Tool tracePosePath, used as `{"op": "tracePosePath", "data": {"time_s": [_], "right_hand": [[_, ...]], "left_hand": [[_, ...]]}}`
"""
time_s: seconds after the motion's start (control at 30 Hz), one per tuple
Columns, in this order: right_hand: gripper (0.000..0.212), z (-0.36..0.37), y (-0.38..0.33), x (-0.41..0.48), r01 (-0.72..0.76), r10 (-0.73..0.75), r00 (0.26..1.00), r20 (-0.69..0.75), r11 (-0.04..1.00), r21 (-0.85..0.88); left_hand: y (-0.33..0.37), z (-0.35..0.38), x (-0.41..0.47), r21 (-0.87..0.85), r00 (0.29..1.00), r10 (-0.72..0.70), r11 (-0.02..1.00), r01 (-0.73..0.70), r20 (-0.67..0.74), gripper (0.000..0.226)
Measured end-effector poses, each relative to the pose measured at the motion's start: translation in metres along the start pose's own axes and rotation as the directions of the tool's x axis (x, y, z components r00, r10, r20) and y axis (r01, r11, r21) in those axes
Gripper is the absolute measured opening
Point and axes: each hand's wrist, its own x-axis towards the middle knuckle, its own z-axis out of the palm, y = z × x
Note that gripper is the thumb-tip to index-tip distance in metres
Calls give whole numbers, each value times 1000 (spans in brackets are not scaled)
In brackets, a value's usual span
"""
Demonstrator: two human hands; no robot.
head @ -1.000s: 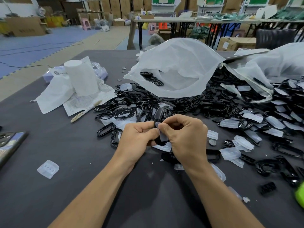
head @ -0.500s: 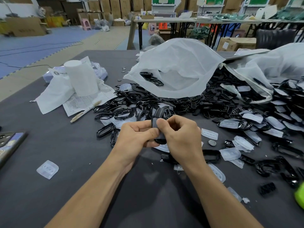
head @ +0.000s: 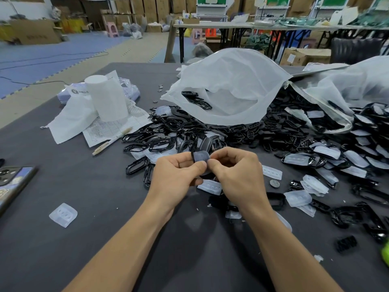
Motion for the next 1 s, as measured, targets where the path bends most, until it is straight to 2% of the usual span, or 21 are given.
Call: {"op": "tracePosePath", "data": {"time_s": [0.17,0.5,0.7,1.0], "right_hand": [[12,0,0,0,-15,15,1000,19,1000,-2],[12,-1,-2,1,-127,123,990,63,990,57],[12,0,-4,-1,-111,109,991,79,993,26],[12,2,-2,-1,-102,98,990,99,994,43]], "left_hand": [[0,-2,3,22,997,10,1000,-8,-75,19],[1,-1,1,16,1000,2,1000,-1,-25,15],[2,-1,1,78,998,13,997,-8,-62,18],[3,-1,-1,52,997,-11,999,14,-72,20]]}}
